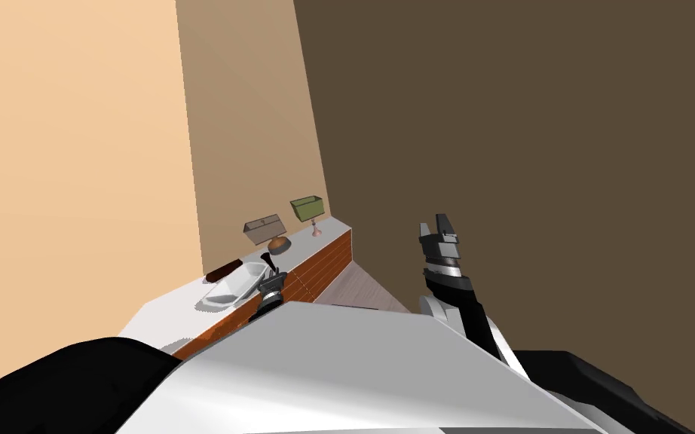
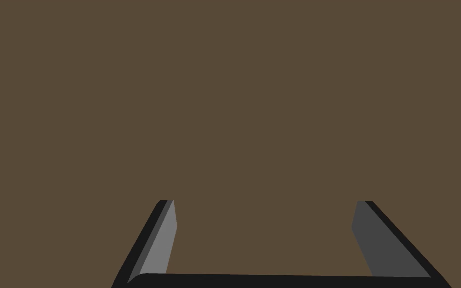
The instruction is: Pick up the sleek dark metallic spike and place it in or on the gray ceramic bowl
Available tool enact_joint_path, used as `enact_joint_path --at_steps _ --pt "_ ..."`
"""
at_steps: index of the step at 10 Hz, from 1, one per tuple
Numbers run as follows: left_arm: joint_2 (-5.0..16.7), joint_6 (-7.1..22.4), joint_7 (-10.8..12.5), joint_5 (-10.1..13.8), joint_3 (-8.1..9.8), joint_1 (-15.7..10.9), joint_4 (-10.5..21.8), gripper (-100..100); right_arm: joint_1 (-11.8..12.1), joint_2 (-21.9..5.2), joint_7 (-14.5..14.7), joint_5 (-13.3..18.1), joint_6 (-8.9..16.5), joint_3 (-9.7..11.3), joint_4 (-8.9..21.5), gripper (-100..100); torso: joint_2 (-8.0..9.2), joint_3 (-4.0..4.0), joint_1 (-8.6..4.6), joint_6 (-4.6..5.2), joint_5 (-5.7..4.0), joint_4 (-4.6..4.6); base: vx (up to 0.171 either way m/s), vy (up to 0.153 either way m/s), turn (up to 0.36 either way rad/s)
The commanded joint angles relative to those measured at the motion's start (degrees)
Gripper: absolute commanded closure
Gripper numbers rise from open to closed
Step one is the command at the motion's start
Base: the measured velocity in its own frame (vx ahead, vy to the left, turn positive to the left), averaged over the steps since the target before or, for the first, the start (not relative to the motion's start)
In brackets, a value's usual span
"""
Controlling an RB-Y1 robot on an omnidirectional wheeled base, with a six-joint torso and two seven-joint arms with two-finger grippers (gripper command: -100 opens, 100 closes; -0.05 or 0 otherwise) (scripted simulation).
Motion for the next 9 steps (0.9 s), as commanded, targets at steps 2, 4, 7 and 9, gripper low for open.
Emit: enact_joint_path --at_steps 2,4,7,9 --pt "0.8 -0.8 1.6 0.7 1.42 1.3 -2.6 100 0.0 0.0 0.0 0.0 0.0 0.0 0.0 0 -0.13 -0.08 0.32 -0.03 0.05 -0.03 -0.044 0.199 0.033" --pt "1.2 -1.6 2.6 1.1 2.32 2.0 -3.9 100 0.0 0.0 0.0 0.0 0.0 0.0 0.0 0 -0.39 -0.22 0.73 -0.02 0.16 -0.07 0.004 0.238 0.032" --pt "2.2 -3.4 4.7 1.6 3.98 2.9 -6.1 100 0.0 0.0 0.0 0.0 0.0 0.0 0.0 0 -0.7 -0.39 1.03 -0.08 0.19 -0.1 0.05 0.249 0.034" --pt "2.2 -3.4 4.8 1.6 3.99 2.8 -6.0 100 0.0 0.0 0.0 0.0 0.0 0.0 0.0 0 -0.79 -0.44 1.51 -0.2 0.26 -0.11 0.018 0.152 0.04"
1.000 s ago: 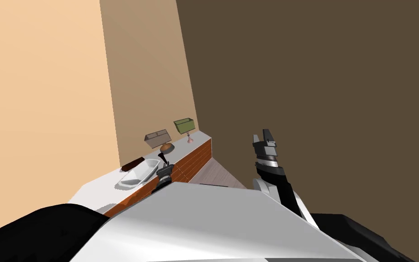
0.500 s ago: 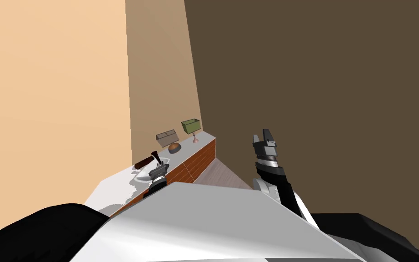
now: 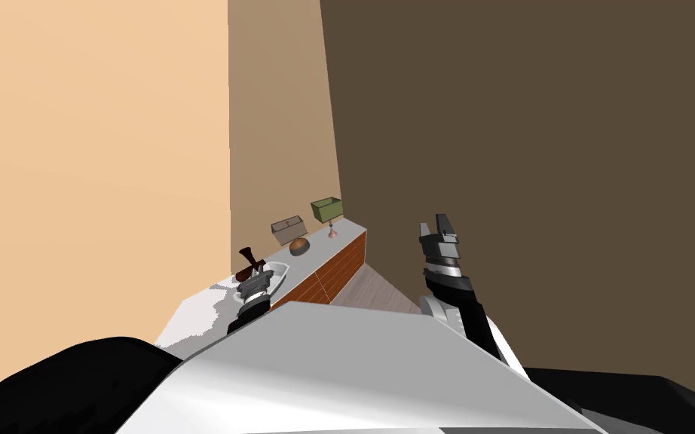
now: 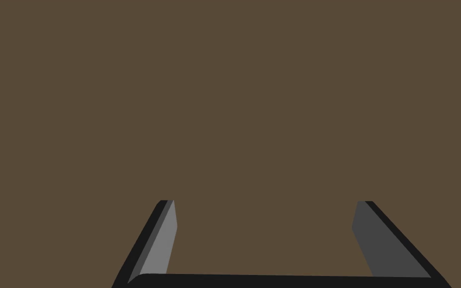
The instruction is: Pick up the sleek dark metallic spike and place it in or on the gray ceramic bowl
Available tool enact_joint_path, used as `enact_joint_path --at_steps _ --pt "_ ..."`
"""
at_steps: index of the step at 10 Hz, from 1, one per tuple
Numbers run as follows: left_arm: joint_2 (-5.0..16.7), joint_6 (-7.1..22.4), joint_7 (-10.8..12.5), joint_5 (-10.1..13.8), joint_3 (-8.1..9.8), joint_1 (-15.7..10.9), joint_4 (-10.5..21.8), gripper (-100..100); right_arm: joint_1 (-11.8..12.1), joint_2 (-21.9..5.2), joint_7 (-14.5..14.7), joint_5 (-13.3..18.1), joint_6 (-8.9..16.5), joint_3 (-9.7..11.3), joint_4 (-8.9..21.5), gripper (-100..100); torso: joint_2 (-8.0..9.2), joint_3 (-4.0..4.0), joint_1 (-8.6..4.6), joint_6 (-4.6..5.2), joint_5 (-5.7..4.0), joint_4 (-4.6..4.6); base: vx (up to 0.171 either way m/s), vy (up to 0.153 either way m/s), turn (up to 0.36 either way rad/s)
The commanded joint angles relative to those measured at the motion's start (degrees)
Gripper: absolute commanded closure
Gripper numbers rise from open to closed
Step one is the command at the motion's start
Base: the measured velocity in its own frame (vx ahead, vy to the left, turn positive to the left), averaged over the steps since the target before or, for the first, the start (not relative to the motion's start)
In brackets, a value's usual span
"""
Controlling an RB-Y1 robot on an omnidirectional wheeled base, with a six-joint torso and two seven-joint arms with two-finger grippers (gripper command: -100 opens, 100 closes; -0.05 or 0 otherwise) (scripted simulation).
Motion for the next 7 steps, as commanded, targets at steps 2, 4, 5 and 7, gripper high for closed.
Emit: enact_joint_path --at_steps 2,4,5,7 --pt "0.0 0.0 0.0 0.0 0.01 0.0 0.0 -100 0.0 0.0 0.0 0.0 0.0 0.0 0.0 0 0.02 0.01 -0.3 0.01 -0.08 0.01 0.001 0.014 -0.002" --pt "0.0 0.0 0.0 0.0 0.01 0.0 0.0 -100 0.0 0.0 0.0 0.0 0.0 0.0 0.0 0 0.04 0.02 -0.45 0.01 -0.12 0.01 0.0 0.0 0.0" --pt "0.0 0.0 0.0 0.0 0.01 0.0 0.0 -100 0.0 0.0 0.0 0.0 0.0 0.0 0.0 0 0.04 0.02 -0.47 0.01 -0.12 0.01 0.0 0.0 0.0" --pt "0.5 2.2 -0.8 1.5 1.5 0.9 -2.6 -100 0.0 0.0 0.0 0.0 0.0 0.0 0.0 0 0.04 0.02 -0.48 0.01 -0.12 0.01 0.006 -0.015 0.011"
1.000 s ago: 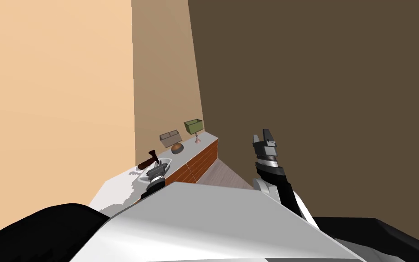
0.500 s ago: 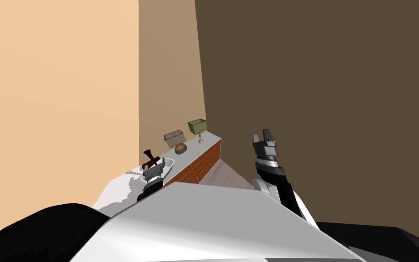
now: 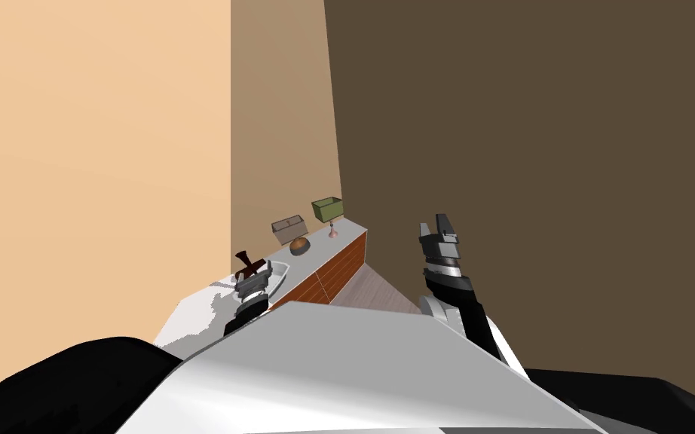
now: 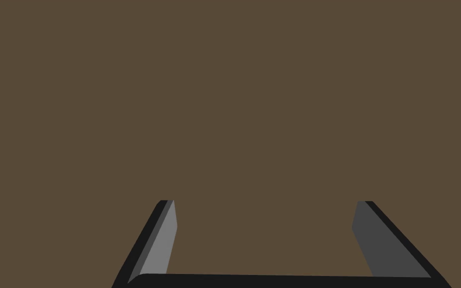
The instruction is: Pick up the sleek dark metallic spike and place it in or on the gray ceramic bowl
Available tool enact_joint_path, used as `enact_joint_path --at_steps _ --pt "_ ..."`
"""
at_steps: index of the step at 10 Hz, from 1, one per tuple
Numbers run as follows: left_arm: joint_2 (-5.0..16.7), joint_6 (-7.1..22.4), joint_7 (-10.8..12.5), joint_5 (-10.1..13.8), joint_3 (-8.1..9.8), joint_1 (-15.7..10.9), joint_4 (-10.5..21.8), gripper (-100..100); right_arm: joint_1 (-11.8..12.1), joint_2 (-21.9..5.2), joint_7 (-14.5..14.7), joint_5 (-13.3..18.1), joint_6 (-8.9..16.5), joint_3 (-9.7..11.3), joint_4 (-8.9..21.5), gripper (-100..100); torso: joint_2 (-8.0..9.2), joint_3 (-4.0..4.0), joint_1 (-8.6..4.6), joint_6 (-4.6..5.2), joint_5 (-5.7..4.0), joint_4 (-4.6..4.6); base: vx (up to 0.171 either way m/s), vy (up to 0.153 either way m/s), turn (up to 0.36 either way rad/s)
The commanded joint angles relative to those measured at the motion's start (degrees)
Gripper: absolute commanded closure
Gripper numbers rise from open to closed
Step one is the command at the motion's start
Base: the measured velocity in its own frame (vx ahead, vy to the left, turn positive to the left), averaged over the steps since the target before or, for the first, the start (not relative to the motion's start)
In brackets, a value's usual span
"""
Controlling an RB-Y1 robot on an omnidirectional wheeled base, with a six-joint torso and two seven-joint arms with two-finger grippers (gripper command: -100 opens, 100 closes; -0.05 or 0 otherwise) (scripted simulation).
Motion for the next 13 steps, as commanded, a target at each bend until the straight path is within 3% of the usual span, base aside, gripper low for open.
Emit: enact_joint_path --at_steps 1,8,9,10,13 --pt "0.4 2.3 -0.8 1.4 1.37 1.1 -2.8 -100 0.0 0.0 0.0 0.0 0.0 0.0 0.0 0 0.0 0.0 0.0 0.0 0.0 0.0 0.018 -0.065 0.028" --pt "2.3 10.1 -3.5 6.5 6.57 4.2 -11.9 -100 0.0 0.0 0.0 0.0 0.0 0.0 0.0 0 -0.04 -0.02 -0.1 0.01 -0.02 -0.01 0.015 -0.054 0.019" --pt "2.2 9.4 -3.1 6.1 6.23 4.1 -11.2 -100 0.0 0.0 0.0 0.0 0.0 0.0 0.0 0 -0.02 -0.02 -0.12 0.0 -0.03 -0.01 0.005 -0.025 0.009" --pt "2.1 9.7 -3.3 6.2 6.32 4.1 -11.4 0 0.0 0.0 0.0 0.0 0.0 0.0 0.0 0 0.0 0.0 -0.03 0.01 0.0 0.0 0.001 -0.005 0.0" --pt "2.1 9.6 -3.3 6.2 6.31 4.1 -11.4 0 0.0 0.0 0.0 0.0 0.0 0.0 0.0 0 0.03 0.01 0.09 0.01 0.03 0.0 0.0 0.0 0.0"
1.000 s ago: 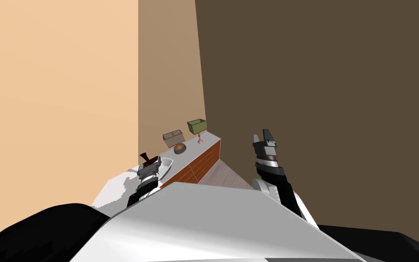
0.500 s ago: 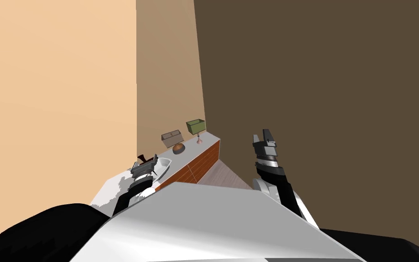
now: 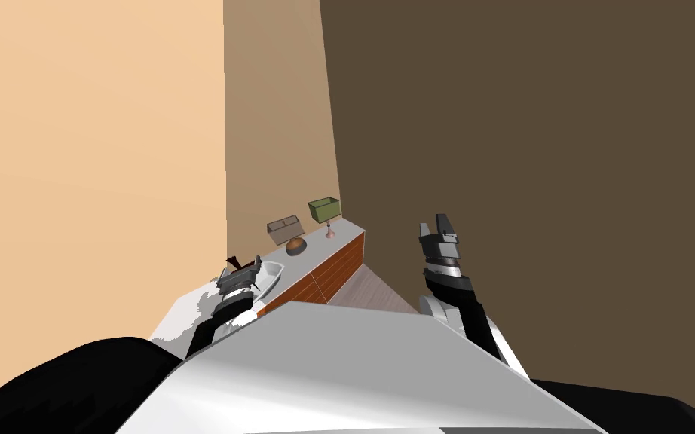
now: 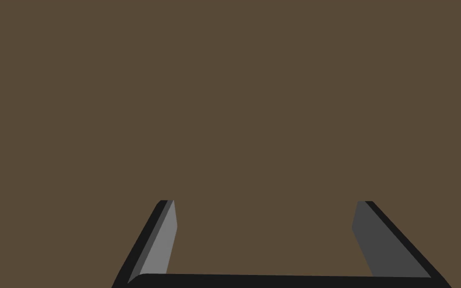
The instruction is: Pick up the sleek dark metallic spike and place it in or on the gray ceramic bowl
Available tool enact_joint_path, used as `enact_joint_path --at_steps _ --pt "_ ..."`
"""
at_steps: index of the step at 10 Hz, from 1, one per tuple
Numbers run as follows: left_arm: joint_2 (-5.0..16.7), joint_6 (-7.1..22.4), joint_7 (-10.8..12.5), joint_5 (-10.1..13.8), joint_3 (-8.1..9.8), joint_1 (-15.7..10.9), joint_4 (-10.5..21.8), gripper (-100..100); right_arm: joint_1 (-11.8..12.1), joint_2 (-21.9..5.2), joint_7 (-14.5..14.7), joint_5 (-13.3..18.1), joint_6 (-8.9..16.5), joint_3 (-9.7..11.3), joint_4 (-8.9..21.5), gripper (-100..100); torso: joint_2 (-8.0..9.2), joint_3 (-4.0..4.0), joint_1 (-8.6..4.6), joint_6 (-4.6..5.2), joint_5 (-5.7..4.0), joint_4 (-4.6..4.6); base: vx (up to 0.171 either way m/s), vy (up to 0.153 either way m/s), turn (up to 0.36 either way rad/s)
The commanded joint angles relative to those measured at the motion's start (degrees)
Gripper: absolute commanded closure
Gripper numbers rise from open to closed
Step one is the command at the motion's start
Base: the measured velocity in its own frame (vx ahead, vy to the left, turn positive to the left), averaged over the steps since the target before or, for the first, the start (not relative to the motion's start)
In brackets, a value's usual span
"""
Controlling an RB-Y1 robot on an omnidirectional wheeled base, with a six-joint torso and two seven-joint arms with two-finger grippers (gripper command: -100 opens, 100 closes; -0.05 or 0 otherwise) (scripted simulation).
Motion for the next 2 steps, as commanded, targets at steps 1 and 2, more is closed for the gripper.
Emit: enact_joint_path --at_steps 1,2 --pt "0.0 0.0 0.0 0.0 0.0 0.0 0.0 0 0.0 0.0 0.0 0.0 0.0 0.0 0.0 0 0.0 0.0 0.0 0.0 0.0 0.0 0.0 0.0 0.0" --pt "0.0 0.0 0.0 0.0 0.0 0.0 0.0 0 0.0 0.0 0.0 0.0 0.0 0.0 0.0 0 0.0 0.0 0.0 0.0 0.0 0.0 0.0 0.0 0.0"
